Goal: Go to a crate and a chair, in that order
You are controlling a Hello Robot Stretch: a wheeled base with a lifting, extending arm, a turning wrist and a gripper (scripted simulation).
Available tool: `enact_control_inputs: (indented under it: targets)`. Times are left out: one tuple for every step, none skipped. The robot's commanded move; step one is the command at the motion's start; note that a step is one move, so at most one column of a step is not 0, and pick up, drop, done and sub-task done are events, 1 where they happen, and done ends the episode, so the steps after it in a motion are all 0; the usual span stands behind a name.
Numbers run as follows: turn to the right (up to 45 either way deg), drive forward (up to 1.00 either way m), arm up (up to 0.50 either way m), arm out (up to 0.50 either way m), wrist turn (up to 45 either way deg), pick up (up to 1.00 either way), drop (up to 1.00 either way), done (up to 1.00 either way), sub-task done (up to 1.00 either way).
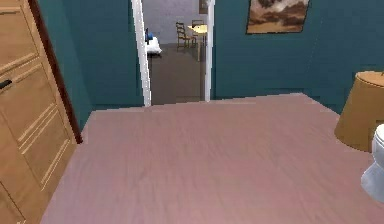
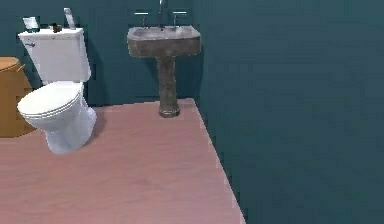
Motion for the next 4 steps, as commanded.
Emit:
enact_control_inputs:
  targets:
    - [0.0, 1.0, 0.0, 0.0, 0.0, 0.0, 0.0, 0.0, 0.0]
    - [0.0, 1.0, 0.0, 0.0, 0.0, 0.0, 0.0, 0.0, 0.0]
    - [0.0, 1.0, 0.0, 0.0, 0.0, 0.0, 0.0, 0.0, 0.0]
    - [-6.0, 0.0, 0.0, 0.0, 0.0, 0.0, 0.0, 0.0, 0.0]
